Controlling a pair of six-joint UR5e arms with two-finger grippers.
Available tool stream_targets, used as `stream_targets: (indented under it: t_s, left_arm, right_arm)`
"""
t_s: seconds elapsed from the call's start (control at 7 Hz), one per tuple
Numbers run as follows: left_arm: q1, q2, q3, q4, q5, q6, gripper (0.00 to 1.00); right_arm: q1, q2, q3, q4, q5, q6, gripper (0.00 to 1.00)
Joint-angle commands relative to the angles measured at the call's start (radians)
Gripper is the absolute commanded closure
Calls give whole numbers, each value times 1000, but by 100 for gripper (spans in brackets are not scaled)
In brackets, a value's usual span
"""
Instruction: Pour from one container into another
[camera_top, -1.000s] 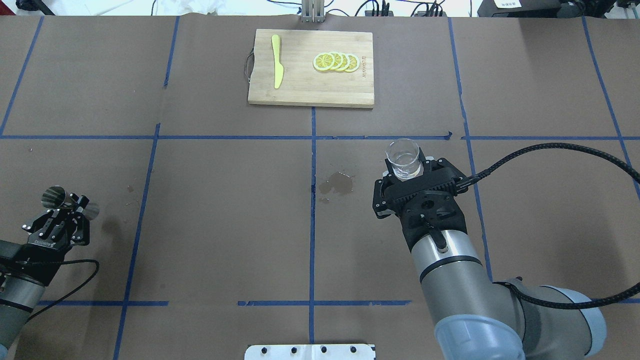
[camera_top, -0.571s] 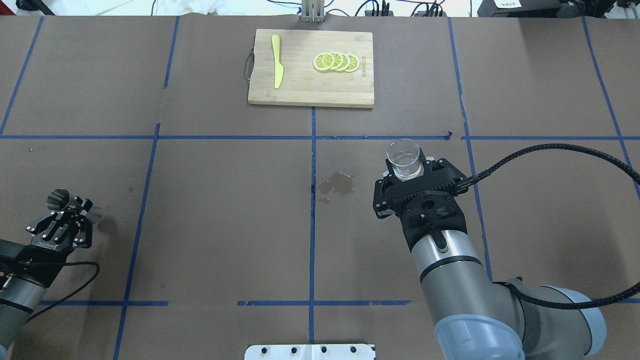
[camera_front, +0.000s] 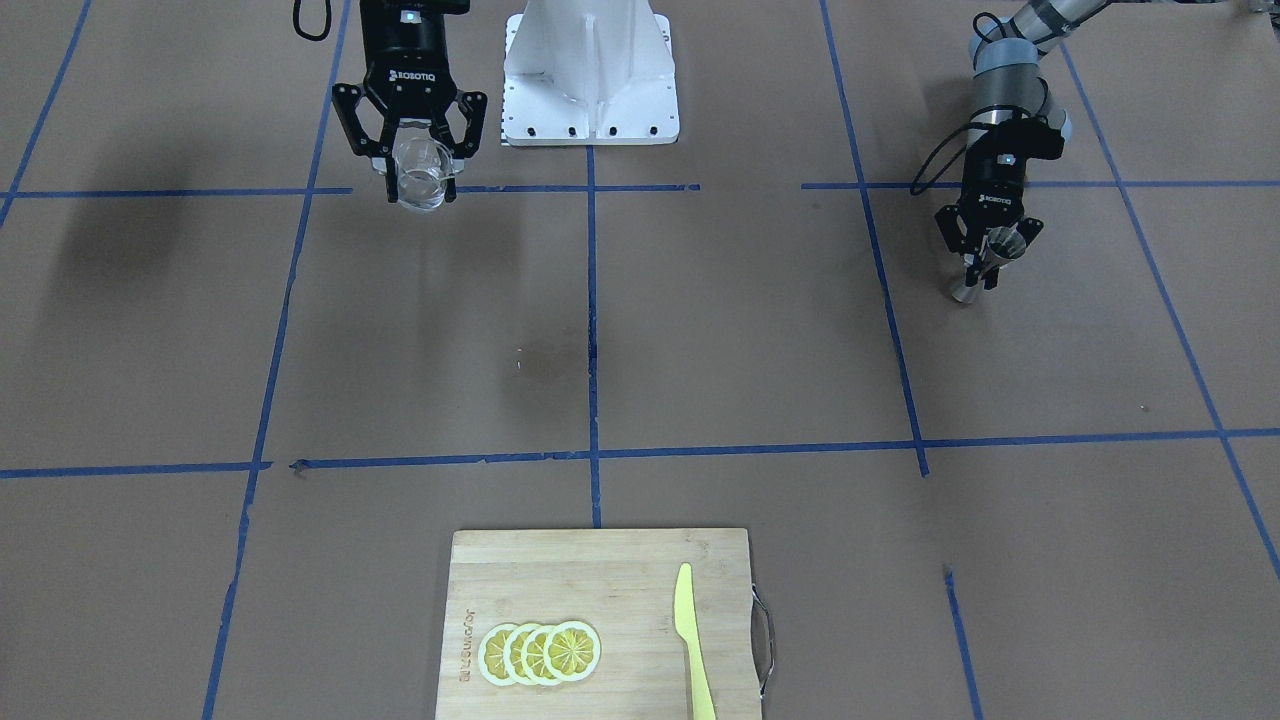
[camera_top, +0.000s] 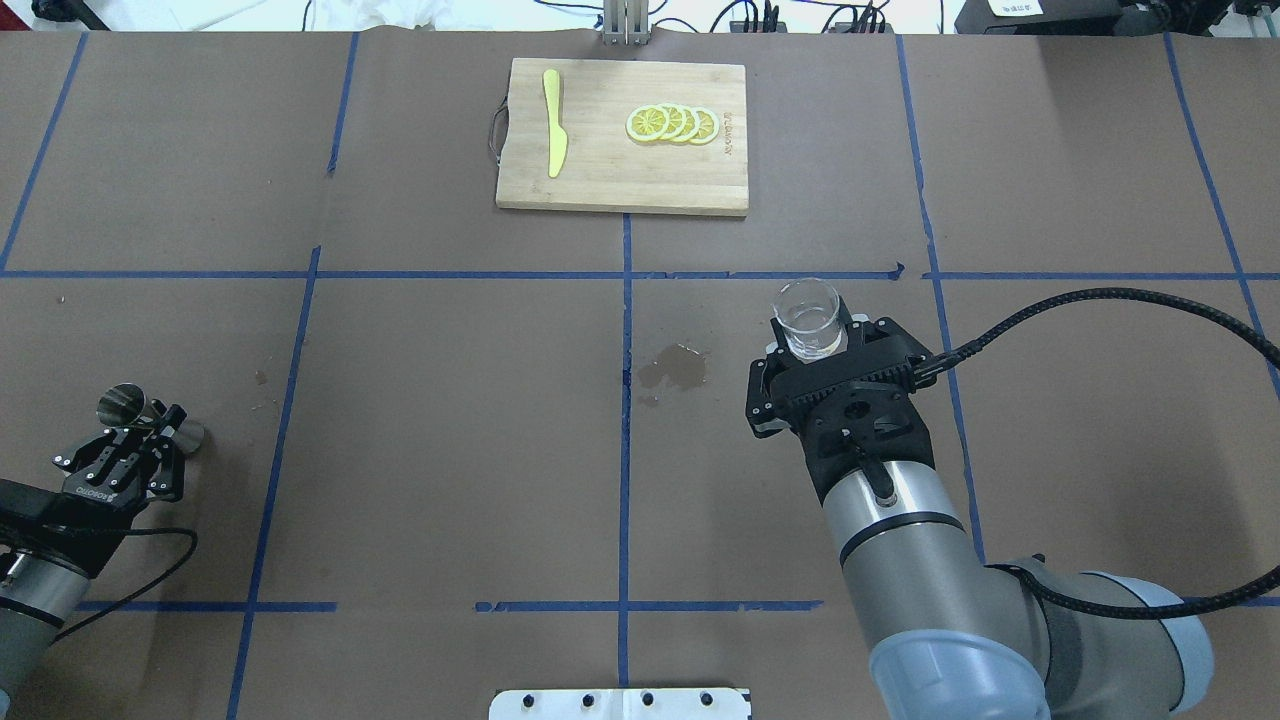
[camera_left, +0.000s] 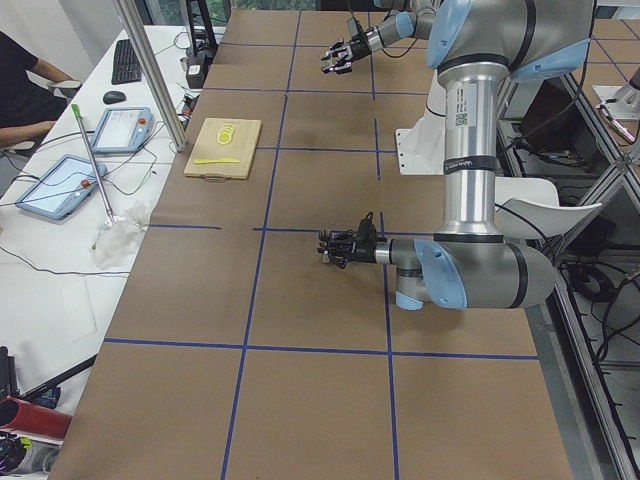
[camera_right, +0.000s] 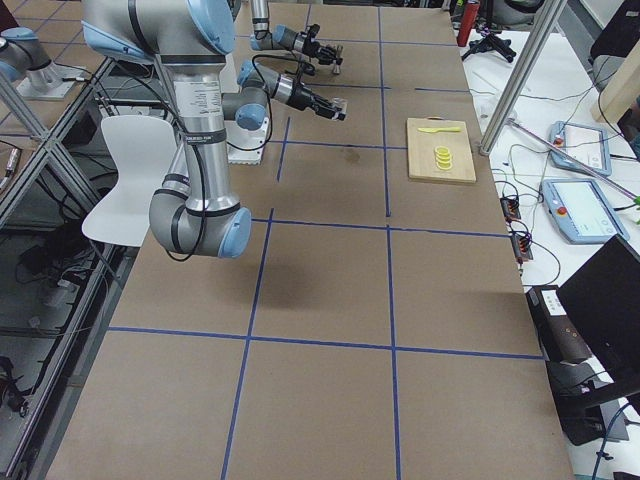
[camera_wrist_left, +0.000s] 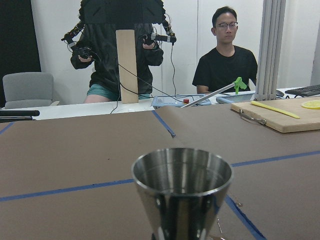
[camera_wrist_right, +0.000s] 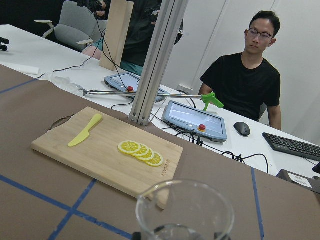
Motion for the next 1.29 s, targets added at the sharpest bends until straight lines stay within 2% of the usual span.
stream_targets:
  t_s: [0.0, 0.43, 0.57, 0.71, 1.14]
  left_arm:
    - [0, 0, 4, -1, -11, -1, 100]
    - [0, 0, 4, -1, -14, -3, 100]
    - [0, 0, 4, -3, -29, -4, 72]
    - [0, 0, 4, -14, -31, -7, 1]
    - [-2, 2, -10, -24, -30, -7, 0]
  right_arm:
    - [-1, 0, 2, 0, 0, 0, 100]
    - [1, 0, 2, 0, 0, 0, 100]
    - [1, 0, 2, 0, 0, 2, 100]
    - [1, 0, 2, 0, 0, 2, 100]
    - [-1, 0, 3, 0, 0, 2, 100]
